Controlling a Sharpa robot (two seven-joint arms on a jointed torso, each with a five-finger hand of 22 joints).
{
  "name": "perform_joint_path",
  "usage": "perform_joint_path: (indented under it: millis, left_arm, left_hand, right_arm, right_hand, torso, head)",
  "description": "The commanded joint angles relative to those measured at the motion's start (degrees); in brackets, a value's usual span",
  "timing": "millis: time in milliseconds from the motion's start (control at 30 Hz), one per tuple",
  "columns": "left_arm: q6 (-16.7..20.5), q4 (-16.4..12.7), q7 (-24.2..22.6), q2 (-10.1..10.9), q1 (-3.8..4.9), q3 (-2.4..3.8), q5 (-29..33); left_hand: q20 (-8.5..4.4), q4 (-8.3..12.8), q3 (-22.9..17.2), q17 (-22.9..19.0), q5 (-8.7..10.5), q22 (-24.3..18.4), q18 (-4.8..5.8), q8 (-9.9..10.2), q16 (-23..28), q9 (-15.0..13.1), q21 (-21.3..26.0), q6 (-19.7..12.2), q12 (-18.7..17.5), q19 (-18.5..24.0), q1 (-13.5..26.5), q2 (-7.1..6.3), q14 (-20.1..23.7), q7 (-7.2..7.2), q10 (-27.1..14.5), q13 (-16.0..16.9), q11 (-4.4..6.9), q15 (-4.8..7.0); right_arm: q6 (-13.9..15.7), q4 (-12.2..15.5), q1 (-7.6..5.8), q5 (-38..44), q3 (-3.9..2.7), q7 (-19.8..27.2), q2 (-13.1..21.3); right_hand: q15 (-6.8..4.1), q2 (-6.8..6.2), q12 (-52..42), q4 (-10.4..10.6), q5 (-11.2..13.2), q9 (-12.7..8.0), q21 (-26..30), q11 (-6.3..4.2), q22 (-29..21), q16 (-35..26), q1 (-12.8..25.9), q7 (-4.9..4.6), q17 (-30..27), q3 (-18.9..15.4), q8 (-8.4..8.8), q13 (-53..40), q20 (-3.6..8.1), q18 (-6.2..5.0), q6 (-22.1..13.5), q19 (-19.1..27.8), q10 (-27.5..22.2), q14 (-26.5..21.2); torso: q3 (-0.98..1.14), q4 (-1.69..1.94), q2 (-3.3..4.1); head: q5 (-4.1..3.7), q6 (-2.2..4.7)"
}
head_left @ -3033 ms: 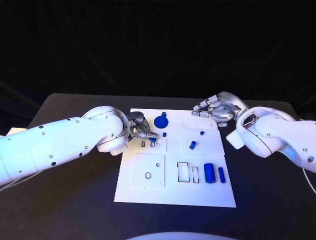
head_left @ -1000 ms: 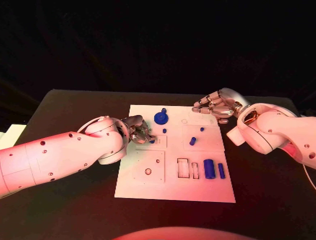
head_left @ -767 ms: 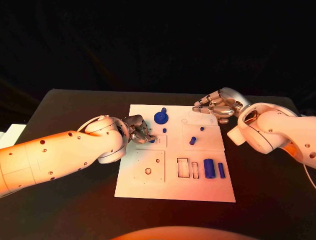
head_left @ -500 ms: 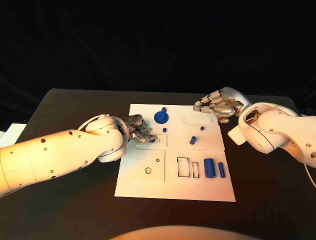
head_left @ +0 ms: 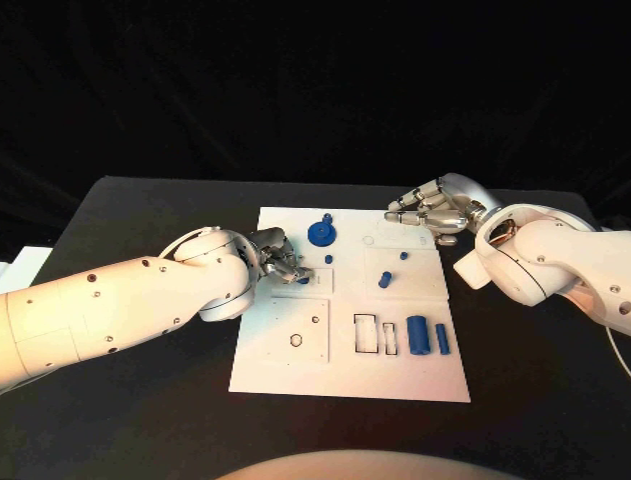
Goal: Assemble the parts on the task board
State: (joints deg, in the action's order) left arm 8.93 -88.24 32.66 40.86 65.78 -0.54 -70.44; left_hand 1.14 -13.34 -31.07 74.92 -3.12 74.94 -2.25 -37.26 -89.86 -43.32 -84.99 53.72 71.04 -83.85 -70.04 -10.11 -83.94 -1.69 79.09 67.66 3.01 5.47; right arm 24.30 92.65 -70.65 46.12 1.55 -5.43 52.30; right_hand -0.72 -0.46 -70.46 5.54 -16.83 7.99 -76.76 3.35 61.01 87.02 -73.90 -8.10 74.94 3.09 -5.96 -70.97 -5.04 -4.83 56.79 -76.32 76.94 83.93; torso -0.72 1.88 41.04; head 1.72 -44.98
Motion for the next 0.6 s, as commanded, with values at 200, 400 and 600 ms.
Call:
perform_joint_path:
  millis: [200, 400, 600]
  left_arm:
    - [-2.4, 0.55, 1.32, -0.37, -0.26, -0.32, 0.63]
    - [-2.57, 0.65, 1.37, -0.45, -0.23, -0.31, 0.67]
    - [-2.36, 0.89, 2.06, -0.59, -0.2, -0.3, 0.77]
  left_hand:
    - [-0.55, -0.67, 1.21, 15.08, -0.23, 8.5, 0.56, -0.32, -0.14, -0.49, -0.61, 1.8, 0.73, -2.42, 1.68, -0.01, -6.06, 1.11, 0.68, 0.61, 0.09, 0.49]
    - [-0.62, -0.85, 1.85, 15.08, -0.23, 8.82, 0.64, -0.46, -0.14, -0.75, -0.81, 2.06, 1.01, -2.61, 2.33, -0.37, -6.06, 1.24, 0.9, 0.93, 0.19, 0.57]
    - [-0.73, -2.57, 4.16, 15.08, -0.22, 9.34, 0.77, -0.73, -0.14, -1.31, -1.12, 2.71, 1.43, -2.91, 4.98, -0.52, -6.06, 1.32, 1.29, 1.4, 0.27, 0.64]
  right_arm:
    - [-0.97, -0.19, 0.04, -1.26, 0.01, 0.52, -0.17]
    - [-1.04, -0.31, 0.08, -1.3, 0.01, 0.55, -0.25]
    - [-1.0, -0.35, 0.12, -1.28, 0.02, 0.55, -0.3]
  right_hand:
    - [-0.31, 0.16, 0.23, 0.36, 0.11, 0.09, 0.28, -0.14, -0.16, -0.4, 0.36, -0.04, 9.65, -0.02, -0.12, 0.07, 0.05, -0.9, -0.08, 0.38, -0.49, 4.78]
    - [-0.3, 0.19, 0.24, 0.39, 0.04, 0.09, 0.29, -0.13, -0.16, -0.4, 0.35, -0.05, 9.65, -0.03, -0.11, 0.08, 0.04, -0.9, -0.1, 0.39, -0.51, 4.77]
    - [-0.3, 0.23, 0.23, 0.44, -0.1, 0.09, 0.31, -0.13, -0.18, -0.41, 0.34, -0.06, 9.65, -0.06, -0.11, 0.07, 0.04, -0.9, -0.14, 0.4, -0.53, 4.77]
  torso:
    - [-0.01, 0.03, 0.07]
    - [-0.03, 0.04, 0.05]
    - [-0.02, 0.04, 0.0]
  head:
    - [-0.05, -0.2]
    - [-0.07, -0.4]
    - [-0.11, -0.44]
